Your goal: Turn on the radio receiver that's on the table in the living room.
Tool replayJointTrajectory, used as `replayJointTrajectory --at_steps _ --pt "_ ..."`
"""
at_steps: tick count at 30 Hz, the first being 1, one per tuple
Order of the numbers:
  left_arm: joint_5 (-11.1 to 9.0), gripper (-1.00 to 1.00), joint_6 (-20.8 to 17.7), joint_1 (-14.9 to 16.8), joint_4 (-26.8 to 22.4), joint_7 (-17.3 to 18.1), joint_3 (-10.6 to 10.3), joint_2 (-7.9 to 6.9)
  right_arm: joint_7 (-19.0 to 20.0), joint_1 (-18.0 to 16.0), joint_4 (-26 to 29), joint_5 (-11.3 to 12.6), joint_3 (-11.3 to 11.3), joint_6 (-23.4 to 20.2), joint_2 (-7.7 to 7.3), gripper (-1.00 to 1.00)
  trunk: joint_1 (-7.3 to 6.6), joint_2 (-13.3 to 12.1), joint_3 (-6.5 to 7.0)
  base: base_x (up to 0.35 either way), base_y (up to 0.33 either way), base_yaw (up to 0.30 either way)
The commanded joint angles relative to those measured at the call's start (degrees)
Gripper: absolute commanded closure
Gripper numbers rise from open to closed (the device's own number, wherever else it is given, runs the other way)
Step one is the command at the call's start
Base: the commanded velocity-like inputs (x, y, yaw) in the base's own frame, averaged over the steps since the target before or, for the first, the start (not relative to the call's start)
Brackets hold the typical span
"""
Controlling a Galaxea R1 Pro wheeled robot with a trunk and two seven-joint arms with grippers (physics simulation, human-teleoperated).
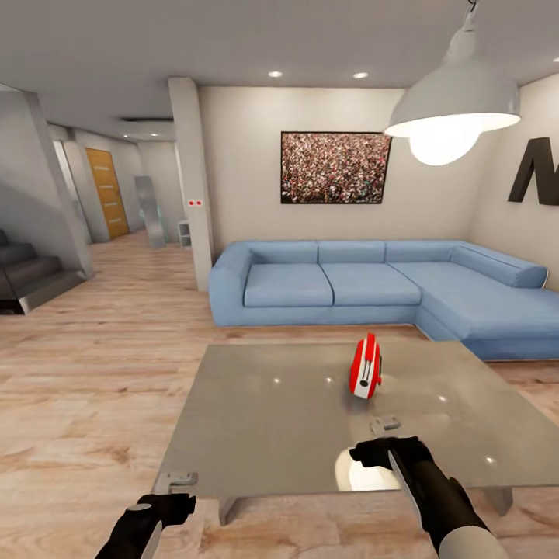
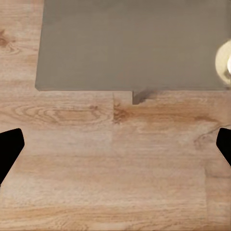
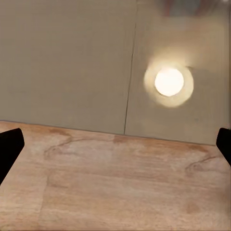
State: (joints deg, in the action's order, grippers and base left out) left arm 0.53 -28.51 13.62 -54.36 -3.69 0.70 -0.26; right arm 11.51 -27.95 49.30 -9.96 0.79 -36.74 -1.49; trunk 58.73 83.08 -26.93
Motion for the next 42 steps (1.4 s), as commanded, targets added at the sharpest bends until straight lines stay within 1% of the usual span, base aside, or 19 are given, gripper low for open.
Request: replayJointTrajectory --at_steps 1,8,12,17,23,29,31,32,34,35,36,37,39,41,42 --pt "0.0 -1.0 0.01 0.0 0.01 0.0 0.0 0.0 0.0 0.0 0.0 0.01 0.0 0.08 -0.04 -1.0 0.0 0.0 0.0 0.327 0.0 0.0" --pt "0.0 -1.0 0.11 0.0 0.19 0.0 0.0 0.0 -0.01 0.0 0.0 0.07 0.03 0.43 -0.32 -1.0 0.0 0.0 0.0 0.327 0.0 0.0" --pt "0.0 -1.0 0.12 0.0 0.22 0.0 0.0 0.0 -0.07 0.0 -0.04 0.13 0.07 1.55 -0.37 -1.0 0.0 0.0 0.0 0.327 0.0 0.0" --pt "-0.01 -1.0 0.12 0.0 0.22 0.0 0.0 0.0 -0.04 0.0 -0.08 0.27 0.09 2.16 -1.34 -1.0 0.0 0.0 0.0 0.326 -0.079 0.0" --pt "0.0 -1.0 0.14 0.0 0.22 0.0 0.0 0.0 0.0 0.0 -0.09 0.31 0.09 2.36 -1.57 -1.0 0.0 0.0 0.0 0.318 -0.169 0.0" --pt "-0.08 -1.0 0.28 0.0 0.3 0.0 0.0 0.02 0.0 0.0 0.02 0.3 0.09 2.38 -1.79 -1.0 0.0 0.0 0.0 0.102 -0.049 0.0" --pt "-0.09 -1.0 0.29 0.0 0.31 0.0 0.0 0.08 0.09 0.0 1.18 0.3 0.09 2.27 -2.46 -1.0 0.0 0.0 0.0 0.013 -0.006 0.0" --pt "-0.09 -1.0 0.29 0.0 0.31 0.0 0.0 0.11 0.14 0.0 2.72 0.31 0.09 2.0 -2.84 -1.0 0.0 0.0 0.0 0.006 -0.003 0.0" --pt "-0.09 -1.0 0.29 0.0 0.31 0.0 0.0 0.15 0.21 0.0 6.32 0.35 0.12 1.05 -3.3 -1.0 0.0 0.0 0.0 0.003 -0.002 0.0" --pt "-0.09 -1.0 0.29 0.0 0.34 0.0 0.0 0.14 0.23 -0.02 8.1 0.36 0.26 -0.04 -3.41 -1.0 0.0 0.0 0.0 0.002 -0.001 0.0" --pt "-0.09 -1.0 0.29 0.0 0.36 0.0 0.0 0.12 0.31 -0.11 10.06 0.37 0.88 -1.79 -3.48 -1.0 0.0 0.0 0.0 0.001 -0.001 0.0" --pt "-0.09 -1.0 0.29 0.0 0.37 0.0 0.0 0.11 0.48 -0.19 12.2 0.41 2.05 -4.05 -3.53 -1.0 0.0 0.0 0.0 0.0 0.0 0.0" --pt "-0.09 -1.0 0.29 0.0 0.39 0.0 0.0 0.14 0.9 -0.5 17.49 1.18 5.29 -9.52 -3.58 -1.0 0.0 0.0 0.0 0.0 0.0 0.0" --pt "-0.09 -1.0 0.29 0.0 0.39 0.0 0.0 0.16 1.06 -0.93 21.1 2.88 7.0 -13.07 -3.6 -1.0 0.0 0.0 0.0 0.0 0.0 0.0" --pt "-0.09 -1.0 0.29 0.0 0.39 0.0 0.0 0.16 1.08 -1.04 21.62 3.38 7.23 -13.61 -3.6 -1.0 0.0 0.0 0.0 0.0 0.0 0.0"
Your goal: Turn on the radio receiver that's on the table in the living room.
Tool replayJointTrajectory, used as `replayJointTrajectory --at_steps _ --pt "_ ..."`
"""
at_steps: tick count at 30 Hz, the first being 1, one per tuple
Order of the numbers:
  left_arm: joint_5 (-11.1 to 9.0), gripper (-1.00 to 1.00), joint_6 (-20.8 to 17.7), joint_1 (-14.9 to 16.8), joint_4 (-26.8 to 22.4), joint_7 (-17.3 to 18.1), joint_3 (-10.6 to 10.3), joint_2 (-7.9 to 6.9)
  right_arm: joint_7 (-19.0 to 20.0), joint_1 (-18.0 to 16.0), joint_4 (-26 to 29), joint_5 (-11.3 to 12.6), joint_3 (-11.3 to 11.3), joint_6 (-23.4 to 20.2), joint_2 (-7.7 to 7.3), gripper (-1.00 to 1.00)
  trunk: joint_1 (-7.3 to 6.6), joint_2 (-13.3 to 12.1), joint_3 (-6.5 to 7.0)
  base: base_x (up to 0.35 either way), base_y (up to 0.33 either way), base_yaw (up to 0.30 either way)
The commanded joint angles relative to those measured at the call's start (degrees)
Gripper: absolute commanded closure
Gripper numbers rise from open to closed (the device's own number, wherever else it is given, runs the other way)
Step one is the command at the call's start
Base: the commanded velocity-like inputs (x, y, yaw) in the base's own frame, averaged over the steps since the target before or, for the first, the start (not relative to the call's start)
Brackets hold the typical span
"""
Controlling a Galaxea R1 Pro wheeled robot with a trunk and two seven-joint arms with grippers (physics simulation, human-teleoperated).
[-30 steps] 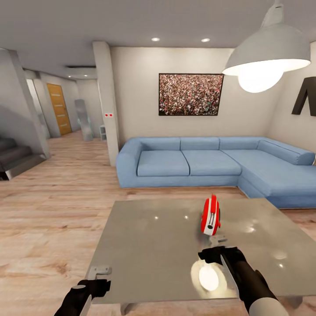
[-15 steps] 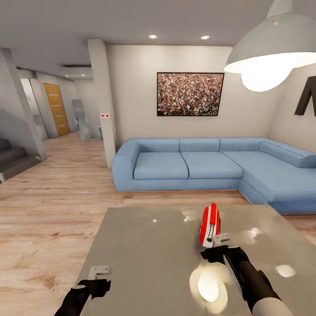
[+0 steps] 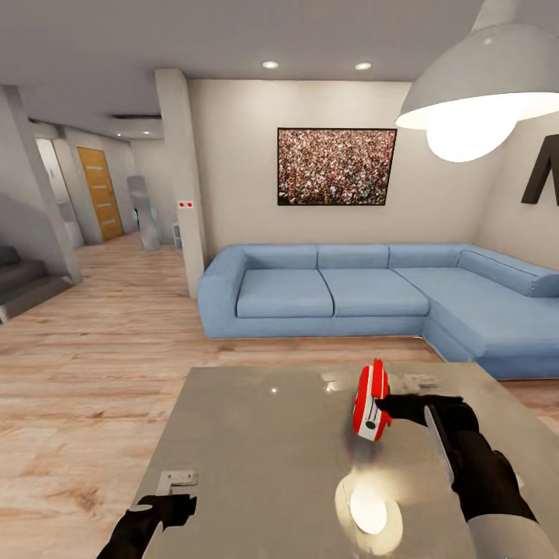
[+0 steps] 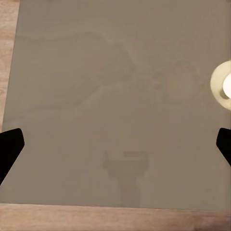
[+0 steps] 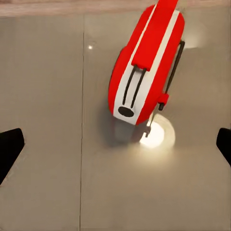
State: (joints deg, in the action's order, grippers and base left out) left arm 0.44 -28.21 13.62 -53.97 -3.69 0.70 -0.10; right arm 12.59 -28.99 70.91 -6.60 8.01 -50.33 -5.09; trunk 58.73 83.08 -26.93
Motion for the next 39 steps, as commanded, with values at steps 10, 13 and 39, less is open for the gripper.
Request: replayJointTrajectory --at_steps 10,13,39 --pt "-0.07 -1.0 0.19 0.0 0.0 0.11 -0.06 0.13 -0.07 -5.08 1.83 2.87 0.89 -7.02 0.05 -1.0 0.0 0.0 0.0 0.0 0.0 0.0" --pt "-0.08 -1.0 1.41 0.0 0.06 0.16 -0.14 0.17 -0.3 -5.34 1.66 2.84 0.87 -7.18 0.07 -1.0 0.0 0.0 0.0 0.0 0.0 0.0" --pt "0.0 -1.0 4.57 0.0 2.46 0.01 -0.14 -0.07 -0.52 -5.46 1.69 2.21 1.2 -7.16 0.0 -1.0 0.0 0.0 0.0 0.19 -0.004 0.0"
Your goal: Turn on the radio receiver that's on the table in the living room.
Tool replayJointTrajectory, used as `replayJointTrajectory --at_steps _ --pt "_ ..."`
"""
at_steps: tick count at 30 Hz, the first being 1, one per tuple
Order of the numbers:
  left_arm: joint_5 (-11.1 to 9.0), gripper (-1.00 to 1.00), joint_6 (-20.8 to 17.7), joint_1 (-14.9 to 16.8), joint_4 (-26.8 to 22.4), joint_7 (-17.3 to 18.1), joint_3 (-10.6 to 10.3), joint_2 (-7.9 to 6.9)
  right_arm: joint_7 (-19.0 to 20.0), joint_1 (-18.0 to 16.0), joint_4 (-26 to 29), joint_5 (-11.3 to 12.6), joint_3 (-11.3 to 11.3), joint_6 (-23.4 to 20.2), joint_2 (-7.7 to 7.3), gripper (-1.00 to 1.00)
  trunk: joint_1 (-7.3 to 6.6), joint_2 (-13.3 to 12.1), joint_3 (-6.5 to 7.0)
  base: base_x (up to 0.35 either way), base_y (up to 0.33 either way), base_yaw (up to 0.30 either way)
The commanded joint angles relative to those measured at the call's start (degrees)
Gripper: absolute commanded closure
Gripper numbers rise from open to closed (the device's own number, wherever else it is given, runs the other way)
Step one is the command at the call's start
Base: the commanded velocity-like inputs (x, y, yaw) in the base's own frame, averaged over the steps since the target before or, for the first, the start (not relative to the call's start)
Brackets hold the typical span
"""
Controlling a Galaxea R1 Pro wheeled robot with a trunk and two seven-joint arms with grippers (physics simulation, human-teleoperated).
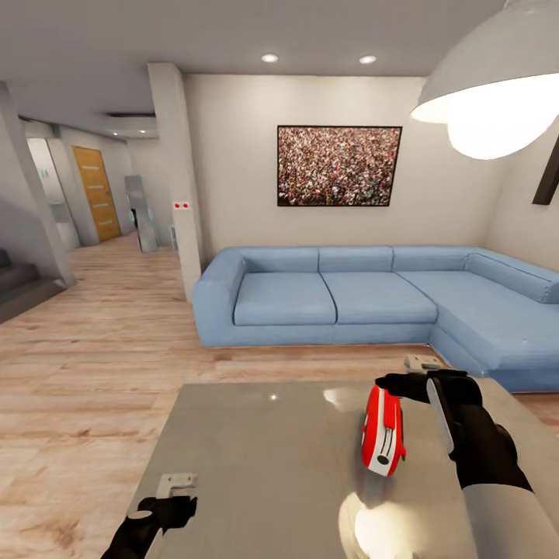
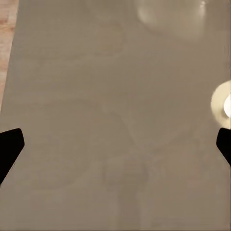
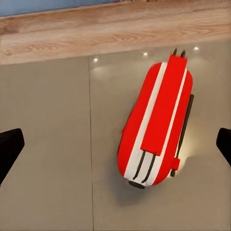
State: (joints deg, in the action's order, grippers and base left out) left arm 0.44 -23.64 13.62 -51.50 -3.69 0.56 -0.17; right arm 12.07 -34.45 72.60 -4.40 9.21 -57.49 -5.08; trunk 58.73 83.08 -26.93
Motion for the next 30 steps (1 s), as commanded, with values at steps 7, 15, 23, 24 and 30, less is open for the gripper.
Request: replayJointTrajectory --at_steps 7,15,23,24,30 --pt "0.0 -1.0 0.0 0.0 0.0 -0.01 0.06 -0.06 0.13 0.0 0.0 0.09 0.17 0.01 -0.08 -1.0 0.0 0.0 0.0 0.229 -0.109 0.0" --pt "0.0 -1.0 0.06 0.0 0.0 -0.01 0.06 -0.07 0.18 0.0 0.0 0.09 0.19 0.01 -0.09 -1.0 0.0 0.0 0.0 0.014 -0.008 0.0" --pt "0.0 -1.0 0.1 0.0 0.0 -0.01 0.06 -0.09 0.41 0.0 -0.03 0.32 1.63 0.02 -0.1 -1.0 0.0 0.0 0.0 0.0 0.0 0.0" --pt "0.0 -1.0 0.1 0.0 0.0 -0.01 0.06 -0.08 0.48 0.0 -0.08 0.43 2.82 0.08 -0.15 -1.0 0.0 0.0 0.0 0.0 0.0 0.0" --pt "0.0 -1.0 0.12 0.0 0.0 -0.01 0.06 -0.01 0.65 0.0 -1.83 0.72 7.93 0.45 -2.04 -1.0 0.0 0.0 0.0 0.0 0.0 0.0"
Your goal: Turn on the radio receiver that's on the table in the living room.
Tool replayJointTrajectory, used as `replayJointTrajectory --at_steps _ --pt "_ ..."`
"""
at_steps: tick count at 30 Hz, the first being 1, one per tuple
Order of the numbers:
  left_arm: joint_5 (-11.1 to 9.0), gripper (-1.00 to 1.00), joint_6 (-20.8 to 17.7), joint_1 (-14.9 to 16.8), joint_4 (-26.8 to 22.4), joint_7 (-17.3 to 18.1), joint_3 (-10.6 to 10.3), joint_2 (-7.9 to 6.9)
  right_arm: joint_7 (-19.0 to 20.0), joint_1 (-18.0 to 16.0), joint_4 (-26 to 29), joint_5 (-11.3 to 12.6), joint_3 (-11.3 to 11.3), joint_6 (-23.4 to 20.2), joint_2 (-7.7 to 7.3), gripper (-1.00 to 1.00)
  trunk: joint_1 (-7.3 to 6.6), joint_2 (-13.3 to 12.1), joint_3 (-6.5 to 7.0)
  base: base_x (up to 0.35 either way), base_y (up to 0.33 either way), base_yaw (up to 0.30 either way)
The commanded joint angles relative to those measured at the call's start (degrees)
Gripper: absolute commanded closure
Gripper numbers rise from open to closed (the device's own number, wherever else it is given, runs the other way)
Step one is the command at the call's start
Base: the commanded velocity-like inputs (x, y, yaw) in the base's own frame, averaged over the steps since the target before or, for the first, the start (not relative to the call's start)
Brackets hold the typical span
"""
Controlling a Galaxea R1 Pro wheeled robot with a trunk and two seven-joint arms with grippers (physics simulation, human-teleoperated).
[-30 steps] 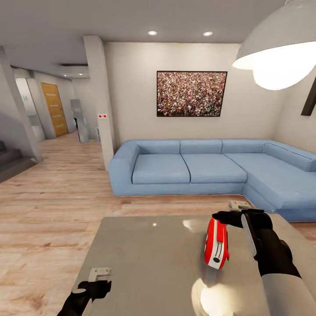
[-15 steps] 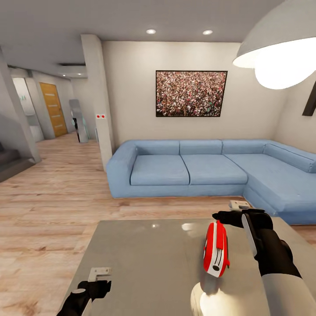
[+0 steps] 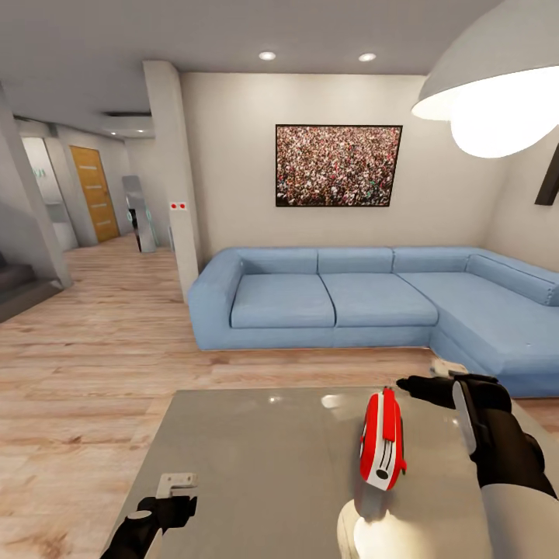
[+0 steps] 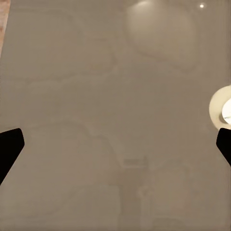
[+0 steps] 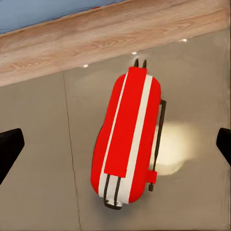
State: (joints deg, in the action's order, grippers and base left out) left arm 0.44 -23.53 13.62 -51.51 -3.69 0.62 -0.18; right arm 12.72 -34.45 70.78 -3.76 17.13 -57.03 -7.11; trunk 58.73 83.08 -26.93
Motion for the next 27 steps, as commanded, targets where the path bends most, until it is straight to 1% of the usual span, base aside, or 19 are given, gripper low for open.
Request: replayJointTrajectory --at_steps 1,2,4,7,8,10,12,17,18,19,23,27 --pt "0.0 -1.0 -0.01 0.0 0.0 0.0 0.0 -0.01 0.01 0.0 -0.29 0.11 0.33 0.09 -0.43 -1.0 0.0 0.0 0.0 0.0 0.0 0.0" --pt "0.0 -1.0 0.01 0.0 0.0 0.0 0.0 -0.04 0.03 0.0 -0.53 0.12 0.56 0.15 -1.04 -1.0 0.0 0.0 0.0 0.0 0.0 0.0" --pt "0.0 -1.0 0.03 0.0 0.0 0.0 0.0 -0.07 0.1 0.0 -1.17 0.24 0.86 0.26 -3.25 -1.0 0.0 0.0 0.0 0.0 0.0 0.0" --pt "0.0 -1.0 0.04 0.0 0.0 0.0 0.0 -0.08 0.16 0.0 -2.12 0.36 0.98 0.35 -5.02 -1.0 0.0 0.0 0.0 0.0 0.0 0.0" --pt "0.0 -1.0 0.05 0.0 0.0 0.0 0.0 -0.05 0.18 0.0 -2.35 0.38 0.93 0.35 -5.32 -1.0 0.0 0.0 0.0 0.0 0.0 0.0" --pt "0.0 -1.0 0.05 0.0 0.0 0.0 0.0 -0.03 0.19 0.0 -2.65 0.35 0.52 0.34 -5.45 -1.0 0.0 0.0 0.0 0.0 0.0 0.0" --pt "0.0 -1.0 0.06 0.0 0.0 0.0 0.0 -0.07 0.19 0.0 -2.87 0.34 -0.78 0.34 -5.4 -1.0 0.0 0.0 0.0 0.0 0.0 0.0" --pt "0.0 -1.0 0.06 0.0 0.0 0.0 0.0 -0.01 0.06 0.0 -3.22 0.4 -6.0 0.27 -5.34 -1.0 0.0 0.0 0.0 0.0 0.0 0.0" --pt "0.0 -1.0 0.06 0.0 0.0 0.0 0.0 0.0 0.04 0.0 -3.24 0.41 -6.7 0.27 -5.22 -1.0 0.0 0.0 0.0 0.0 0.0 0.0" --pt "0.01 -1.0 0.06 0.0 0.0 0.0 0.0 0.0 0.03 0.0 -3.27 0.41 -7.51 0.26 -4.77 -1.0 0.0 0.0 0.0 0.0 0.0 0.0" --pt "0.01 -1.0 0.06 0.0 0.0 0.0 0.0 0.01 0.09 0.0 -3.28 0.36 -7.99 0.25 -3.78 -1.0 0.0 0.0 0.0 0.0 0.0 0.0" --pt "0.03 -1.0 0.06 0.0 0.0 0.0 0.0 0.01 0.1 0.0 -3.28 0.4 -8.06 0.32 -3.44 -1.0 0.0 0.0 0.0 0.0 0.0 0.0"
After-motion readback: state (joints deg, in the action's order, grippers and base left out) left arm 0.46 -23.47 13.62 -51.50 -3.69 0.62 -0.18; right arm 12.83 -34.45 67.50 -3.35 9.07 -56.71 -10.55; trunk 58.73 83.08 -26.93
